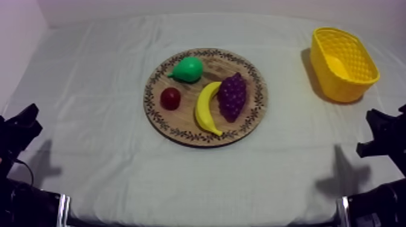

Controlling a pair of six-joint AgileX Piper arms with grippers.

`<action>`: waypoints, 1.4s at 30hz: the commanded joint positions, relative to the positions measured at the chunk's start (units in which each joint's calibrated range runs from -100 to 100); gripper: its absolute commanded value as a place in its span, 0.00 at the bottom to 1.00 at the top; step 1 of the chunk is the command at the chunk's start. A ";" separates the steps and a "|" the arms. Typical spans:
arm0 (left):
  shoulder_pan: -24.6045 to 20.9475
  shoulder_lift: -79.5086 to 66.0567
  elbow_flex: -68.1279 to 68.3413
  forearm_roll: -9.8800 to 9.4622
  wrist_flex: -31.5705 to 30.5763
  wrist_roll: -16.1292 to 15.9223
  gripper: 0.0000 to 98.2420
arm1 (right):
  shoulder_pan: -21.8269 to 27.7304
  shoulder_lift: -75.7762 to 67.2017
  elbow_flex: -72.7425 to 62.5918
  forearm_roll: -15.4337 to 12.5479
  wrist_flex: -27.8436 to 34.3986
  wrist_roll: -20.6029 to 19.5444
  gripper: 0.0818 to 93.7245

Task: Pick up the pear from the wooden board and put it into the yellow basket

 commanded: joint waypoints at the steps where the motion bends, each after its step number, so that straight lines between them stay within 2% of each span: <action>1: -0.01 0.00 0.05 0.02 -0.01 0.02 0.00 | -0.01 0.02 0.05 -0.02 0.04 0.32 0.01; 15: -0.01 0.00 0.05 0.02 -0.01 0.02 0.00 | 0.16 0.38 0.05 -0.37 -0.33 0.37 0.01; 23: -0.01 0.00 0.05 0.02 -0.01 0.02 0.00 | 0.22 10.86 -7.96 -1.25 -1.38 0.95 0.01; 32: -0.01 0.00 0.05 0.02 -0.01 0.02 0.00 | -0.76 29.27 -32.42 -3.20 7.47 2.90 0.01; 42: -0.01 0.00 0.05 0.02 -0.01 0.02 0.00 | -1.61 46.12 -56.26 -10.80 20.68 12.86 0.01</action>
